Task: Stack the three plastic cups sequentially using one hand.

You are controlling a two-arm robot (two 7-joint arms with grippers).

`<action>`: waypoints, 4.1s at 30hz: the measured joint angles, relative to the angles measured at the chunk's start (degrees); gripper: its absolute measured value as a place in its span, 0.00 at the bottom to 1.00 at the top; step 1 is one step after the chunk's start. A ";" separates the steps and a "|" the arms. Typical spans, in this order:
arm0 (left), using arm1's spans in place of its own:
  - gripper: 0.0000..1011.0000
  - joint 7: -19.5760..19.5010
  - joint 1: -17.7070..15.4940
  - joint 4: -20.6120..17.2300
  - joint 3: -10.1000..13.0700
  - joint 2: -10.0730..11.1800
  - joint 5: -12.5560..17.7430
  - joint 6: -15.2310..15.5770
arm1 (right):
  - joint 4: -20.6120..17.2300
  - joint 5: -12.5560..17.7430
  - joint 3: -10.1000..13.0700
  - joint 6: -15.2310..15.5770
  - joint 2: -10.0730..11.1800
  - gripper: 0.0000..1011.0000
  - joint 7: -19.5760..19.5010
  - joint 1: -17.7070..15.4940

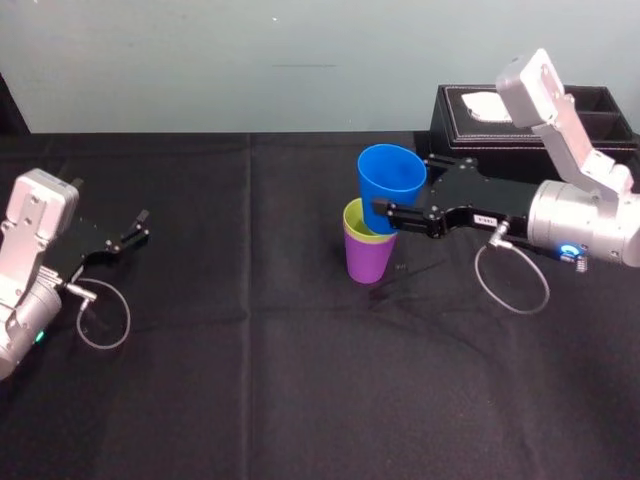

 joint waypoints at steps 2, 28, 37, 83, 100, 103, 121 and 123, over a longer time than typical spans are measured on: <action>1.00 0.00 0.00 0.00 0.00 0.00 0.00 0.00 | 0.58 -0.24 -0.28 -0.01 -0.32 0.71 0.10 0.48; 1.00 0.00 0.00 0.00 0.00 0.00 0.00 0.00 | 6.71 -1.28 -2.54 -1.27 -2.89 0.71 2.25 3.65; 1.00 0.00 0.00 0.00 0.00 0.00 0.00 0.00 | 7.90 -1.71 -3.01 -1.73 -3.37 0.71 2.49 3.88; 1.00 0.00 0.00 0.00 0.00 0.00 0.00 0.00 | 7.77 -1.68 -2.95 -1.66 -3.30 0.99 2.42 3.85; 1.00 0.00 0.00 0.00 0.00 0.00 0.00 0.00 | 6.16 -1.60 -2.10 -1.73 -2.47 0.99 1.64 2.74; 1.00 0.00 0.00 0.00 0.00 0.00 0.00 0.00 | 4.96 -1.09 -1.07 -1.69 -1.87 0.99 0.86 1.80; 1.00 0.00 0.00 0.00 0.00 0.00 0.00 0.00 | 1.42 2.25 8.17 -2.65 0.05 0.99 -8.09 -6.83; 1.00 0.00 0.00 0.00 0.00 0.00 0.00 0.00 | 1.62 2.16 9.05 -2.94 -0.04 0.99 -9.17 -7.79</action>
